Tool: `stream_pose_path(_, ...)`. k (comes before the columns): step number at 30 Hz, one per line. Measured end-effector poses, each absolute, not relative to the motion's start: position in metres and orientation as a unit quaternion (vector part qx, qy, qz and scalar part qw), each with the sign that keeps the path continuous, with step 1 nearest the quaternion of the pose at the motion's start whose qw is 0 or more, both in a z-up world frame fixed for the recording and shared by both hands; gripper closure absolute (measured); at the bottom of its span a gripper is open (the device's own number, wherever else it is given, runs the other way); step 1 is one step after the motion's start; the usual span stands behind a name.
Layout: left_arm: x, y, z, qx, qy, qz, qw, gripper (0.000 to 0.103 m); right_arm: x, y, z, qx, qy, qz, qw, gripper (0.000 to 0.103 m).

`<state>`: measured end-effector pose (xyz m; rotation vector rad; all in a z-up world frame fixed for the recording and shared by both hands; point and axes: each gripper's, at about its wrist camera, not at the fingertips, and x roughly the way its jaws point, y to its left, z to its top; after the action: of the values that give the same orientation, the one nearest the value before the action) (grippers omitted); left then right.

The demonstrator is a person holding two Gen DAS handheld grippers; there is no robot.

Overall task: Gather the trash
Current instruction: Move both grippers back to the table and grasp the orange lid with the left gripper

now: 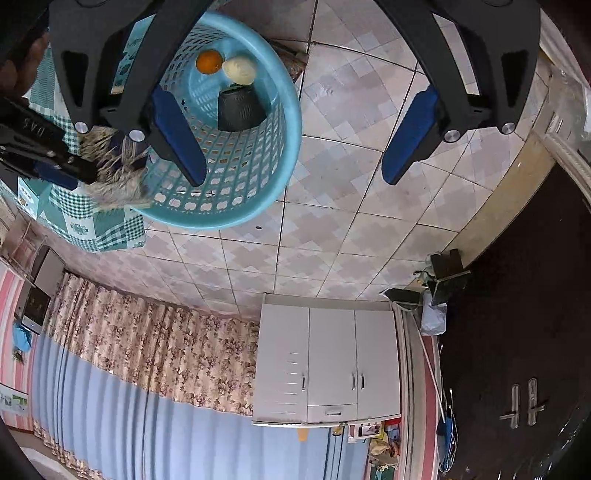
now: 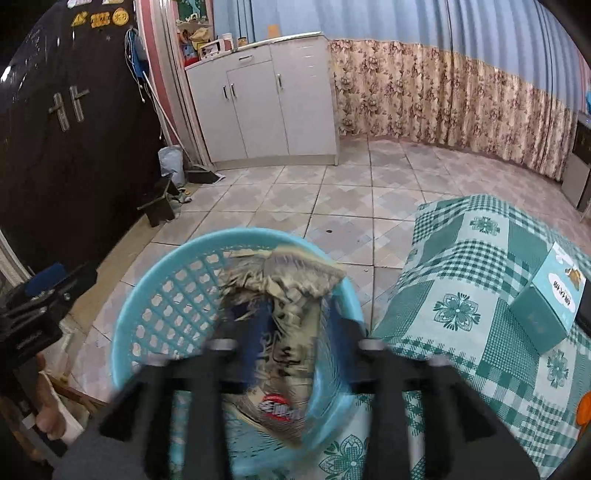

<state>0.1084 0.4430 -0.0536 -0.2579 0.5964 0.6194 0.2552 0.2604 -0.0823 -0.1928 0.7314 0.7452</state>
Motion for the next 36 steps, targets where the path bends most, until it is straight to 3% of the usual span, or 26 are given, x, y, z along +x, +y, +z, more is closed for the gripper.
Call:
stream_pose_path(3, 0.108, 0.439, -0.054, -0.122, 0.289, 0.301, 0.901, 0.010, 0.252, 0.259, -0.083, -0.103, 0.347, 0.353, 0.863, 0.047)
stream_pose_path(5, 0.108, 0.439, -0.053, -0.124, 0.289, 0.301, 0.900, 0.010, 0.250, 0.253, -0.080, -0.108, 0.342, 0.348, 0.866, 0.035)
stream_pose_path(10, 0.106, 0.424, -0.046, -0.118, 0.286, 0.303, 0.902, 0.010, 0.248, 0.223, -0.064, -0.098, 0.322, 0.340, 0.878, 0.019)
stream_pose_path(24, 0.120, 0.344, -0.026, -0.105, 0.276, 0.261, 0.919, 0.005, 0.256, 0.057, -0.047, -0.053, 0.310, 0.250, 0.916, 0.014)
stream_pose_path(36, 0.180, 0.222, -0.057, -0.127, 0.303, 0.146, 0.933, 0.005, 0.249, -0.099, -0.064, -0.089, 0.311, 0.124, 0.938, 0.014)
